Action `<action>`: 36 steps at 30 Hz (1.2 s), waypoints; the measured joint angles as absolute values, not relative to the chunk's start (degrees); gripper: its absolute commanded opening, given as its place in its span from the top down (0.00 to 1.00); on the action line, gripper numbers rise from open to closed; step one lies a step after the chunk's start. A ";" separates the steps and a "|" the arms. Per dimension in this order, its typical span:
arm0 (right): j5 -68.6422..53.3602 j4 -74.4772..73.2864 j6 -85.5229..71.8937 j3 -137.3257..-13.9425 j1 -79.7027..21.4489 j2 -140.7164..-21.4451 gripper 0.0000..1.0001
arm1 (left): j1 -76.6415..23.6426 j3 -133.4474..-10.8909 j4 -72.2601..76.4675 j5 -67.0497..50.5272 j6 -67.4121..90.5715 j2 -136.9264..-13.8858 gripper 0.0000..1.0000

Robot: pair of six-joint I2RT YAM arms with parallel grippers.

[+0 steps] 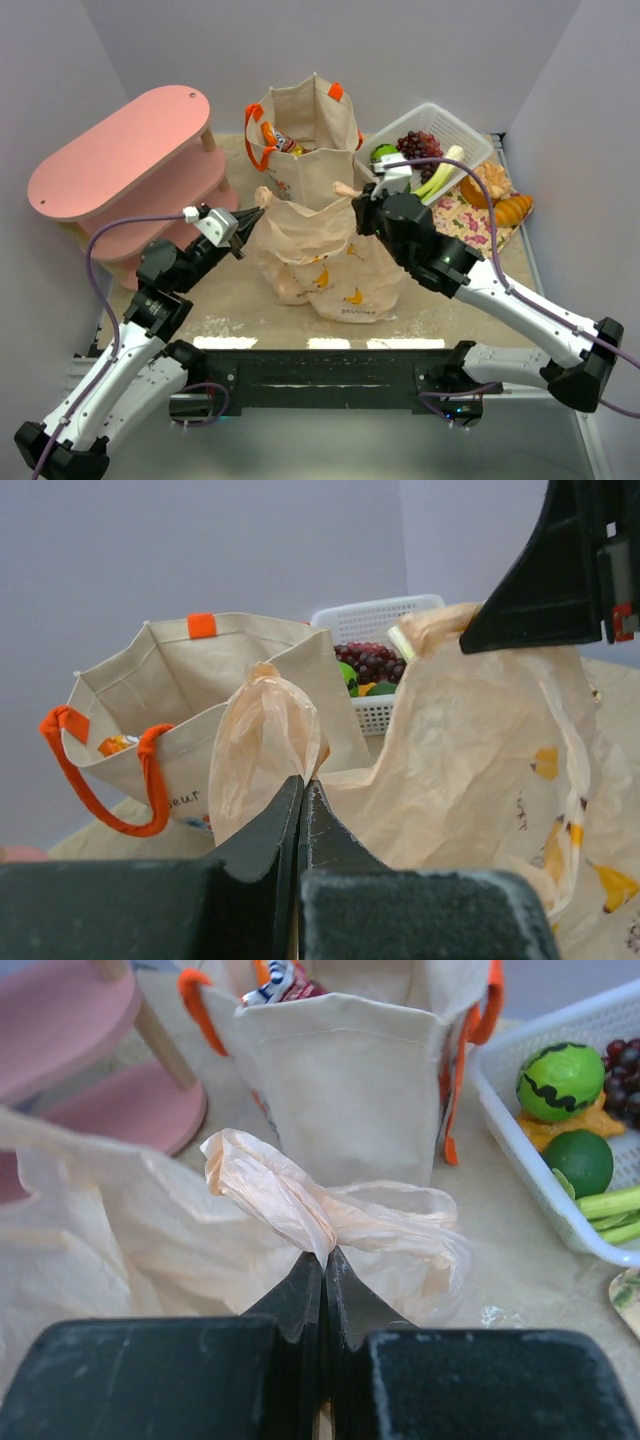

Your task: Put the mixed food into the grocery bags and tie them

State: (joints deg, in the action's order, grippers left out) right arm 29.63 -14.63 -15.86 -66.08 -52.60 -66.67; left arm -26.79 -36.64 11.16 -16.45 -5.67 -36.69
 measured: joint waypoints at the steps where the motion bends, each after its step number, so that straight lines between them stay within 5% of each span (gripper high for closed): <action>1: 28.88 -12.34 -17.89 -64.01 -50.81 -65.12 1.00 | -26.79 -36.58 10.63 -15.75 -5.67 -36.34 1.00; 11: 31.14 -5.54 -30.72 -53.60 -43.62 -63.61 0.94 | -27.20 -33.08 7.84 -14.50 -5.54 -32.88 1.00; 15: 33.65 -5.96 -33.58 -52.69 -43.46 -65.14 0.42 | -27.42 -32.99 7.60 -13.61 -5.54 -32.97 1.00; 22: 30.98 -7.79 -31.88 -51.96 -43.44 -63.40 0.16 | -27.57 -32.99 7.33 -12.27 -5.56 -33.23 1.00; 29: 20.67 -11.18 -26.09 -56.07 -43.38 -57.56 0.01 | -27.57 -32.99 6.07 -11.53 -5.56 -33.45 1.00; 36: 10.35 -14.52 -21.69 -65.19 -43.35 -57.84 0.01 | -27.57 -32.99 5.85 -11.53 -5.56 -33.52 1.00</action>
State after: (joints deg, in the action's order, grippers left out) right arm 10.35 -14.52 -21.69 -65.19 -43.35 -57.84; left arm -27.57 -32.99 5.85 -11.53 -5.56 -33.52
